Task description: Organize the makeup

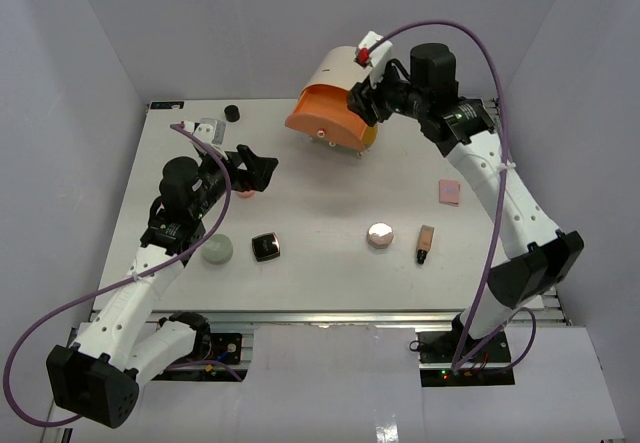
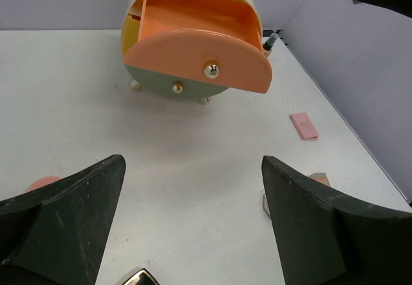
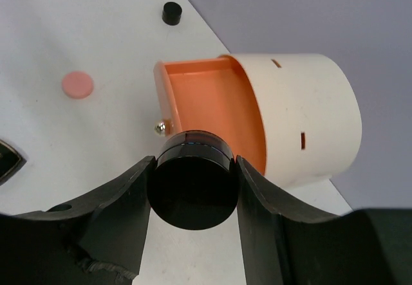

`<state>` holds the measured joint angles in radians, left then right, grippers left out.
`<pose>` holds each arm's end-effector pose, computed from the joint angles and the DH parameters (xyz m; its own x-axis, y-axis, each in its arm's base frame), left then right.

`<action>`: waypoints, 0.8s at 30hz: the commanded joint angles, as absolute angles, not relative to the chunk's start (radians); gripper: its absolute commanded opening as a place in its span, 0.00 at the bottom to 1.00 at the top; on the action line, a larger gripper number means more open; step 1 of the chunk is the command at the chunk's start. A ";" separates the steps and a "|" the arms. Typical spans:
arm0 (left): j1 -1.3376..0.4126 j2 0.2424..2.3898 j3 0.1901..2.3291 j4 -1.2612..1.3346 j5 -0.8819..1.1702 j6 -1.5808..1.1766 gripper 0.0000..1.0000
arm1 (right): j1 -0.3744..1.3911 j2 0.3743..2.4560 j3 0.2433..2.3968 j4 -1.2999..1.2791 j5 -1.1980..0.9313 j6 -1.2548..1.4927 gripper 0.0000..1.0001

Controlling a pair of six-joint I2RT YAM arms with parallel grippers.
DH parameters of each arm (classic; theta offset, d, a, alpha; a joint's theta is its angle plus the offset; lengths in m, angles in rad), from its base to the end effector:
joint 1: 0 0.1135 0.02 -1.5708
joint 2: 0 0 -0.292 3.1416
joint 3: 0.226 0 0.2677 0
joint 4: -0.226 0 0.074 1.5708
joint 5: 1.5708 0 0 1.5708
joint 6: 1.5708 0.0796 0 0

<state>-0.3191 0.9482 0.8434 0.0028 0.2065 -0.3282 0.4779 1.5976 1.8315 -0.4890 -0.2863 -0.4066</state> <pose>0.2480 -0.0991 0.3676 -0.2529 -0.2487 -0.9350 0.4428 0.8295 -0.3404 0.3566 0.2100 0.4863 0.0646 -0.3938 -0.9169 -0.7167 0.6210 -0.3172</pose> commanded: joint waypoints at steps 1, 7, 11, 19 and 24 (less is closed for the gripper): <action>-0.319 0.933 0.824 0.008 0.191 -0.309 0.98 | 0.519 1.765 1.937 -0.512 -0.194 -0.390 0.16; -0.319 0.930 0.821 0.009 0.175 -0.299 0.98 | 0.520 1.869 2.031 -0.483 -0.109 -0.380 0.18; -0.321 0.932 0.821 0.009 0.172 -0.297 0.98 | 0.522 1.880 2.037 -0.457 -0.097 -0.383 0.22; -0.319 0.936 0.820 0.009 0.170 -0.296 0.98 | 0.522 1.914 2.046 -0.437 -0.078 -0.383 0.30; -0.321 0.943 0.819 0.009 0.170 -0.296 0.98 | 0.522 1.945 2.057 -0.405 -0.034 -0.391 0.42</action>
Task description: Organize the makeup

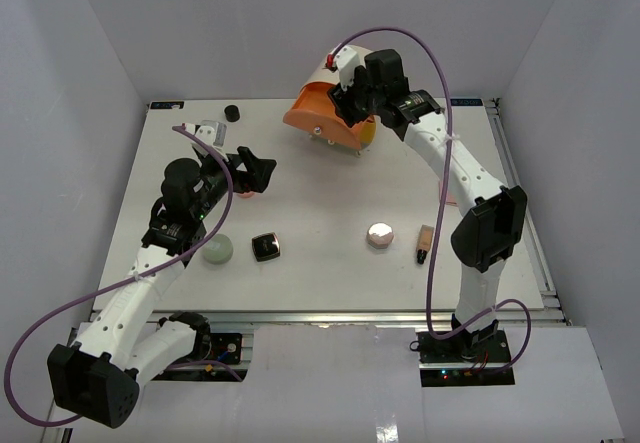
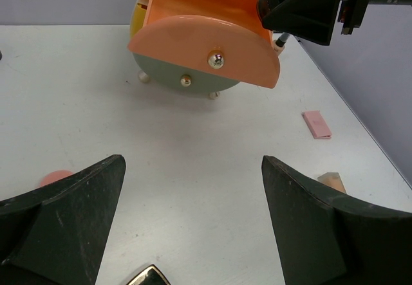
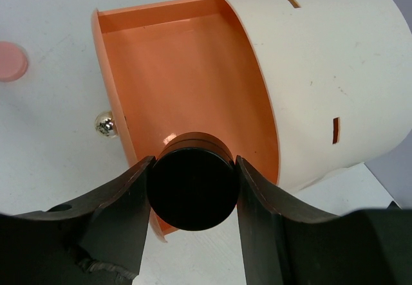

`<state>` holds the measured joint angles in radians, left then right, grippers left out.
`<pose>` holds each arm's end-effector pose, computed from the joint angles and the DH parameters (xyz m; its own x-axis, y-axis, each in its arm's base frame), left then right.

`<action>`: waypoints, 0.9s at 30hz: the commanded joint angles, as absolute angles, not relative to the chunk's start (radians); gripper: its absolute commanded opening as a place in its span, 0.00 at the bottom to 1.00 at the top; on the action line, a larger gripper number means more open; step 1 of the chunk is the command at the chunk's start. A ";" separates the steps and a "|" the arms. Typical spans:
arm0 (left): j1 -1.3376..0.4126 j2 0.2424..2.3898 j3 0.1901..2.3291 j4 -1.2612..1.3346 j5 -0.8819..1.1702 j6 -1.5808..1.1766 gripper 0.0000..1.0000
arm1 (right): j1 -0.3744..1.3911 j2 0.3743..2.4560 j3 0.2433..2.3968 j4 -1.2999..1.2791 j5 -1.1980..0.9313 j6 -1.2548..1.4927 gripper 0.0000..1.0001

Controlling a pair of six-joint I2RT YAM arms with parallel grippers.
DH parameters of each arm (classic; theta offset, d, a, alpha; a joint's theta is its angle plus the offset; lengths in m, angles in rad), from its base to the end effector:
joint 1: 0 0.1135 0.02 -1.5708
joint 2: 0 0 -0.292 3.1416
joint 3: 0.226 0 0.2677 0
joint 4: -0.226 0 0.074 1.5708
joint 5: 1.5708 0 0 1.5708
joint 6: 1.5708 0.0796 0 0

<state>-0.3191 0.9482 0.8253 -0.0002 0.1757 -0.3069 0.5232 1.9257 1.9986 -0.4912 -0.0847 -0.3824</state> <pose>0.2494 -0.0970 0.3596 -0.2542 -0.2293 -0.9396 0.4163 0.8510 -0.3203 0.4448 0.2644 0.4039 -0.1157 -0.4960 -0.8606 -0.6553 0.6892 -0.3091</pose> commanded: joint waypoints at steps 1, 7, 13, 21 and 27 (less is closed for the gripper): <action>-0.320 0.946 0.819 0.009 0.169 -0.297 0.98 | 0.522 1.954 2.061 -0.400 -0.026 -0.394 0.50; -0.317 0.968 0.821 0.008 0.169 -0.298 0.98 | 0.514 1.980 2.078 -0.390 -0.013 -0.395 0.78; -0.303 0.992 0.821 0.010 0.173 -0.311 0.98 | 0.505 1.924 2.061 -0.404 -0.074 -0.380 0.84; -0.113 1.231 0.858 0.061 0.297 -0.563 0.92 | 0.393 1.544 1.671 -0.448 -0.545 -0.400 0.91; -0.031 1.576 1.077 0.007 0.265 -0.609 0.88 | 0.242 1.147 1.090 -0.327 -0.981 -0.508 0.89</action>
<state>-0.0531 1.4030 0.9240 0.0476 0.2812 -0.5417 0.3138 1.3540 1.3779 -0.3815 -0.6003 -0.4295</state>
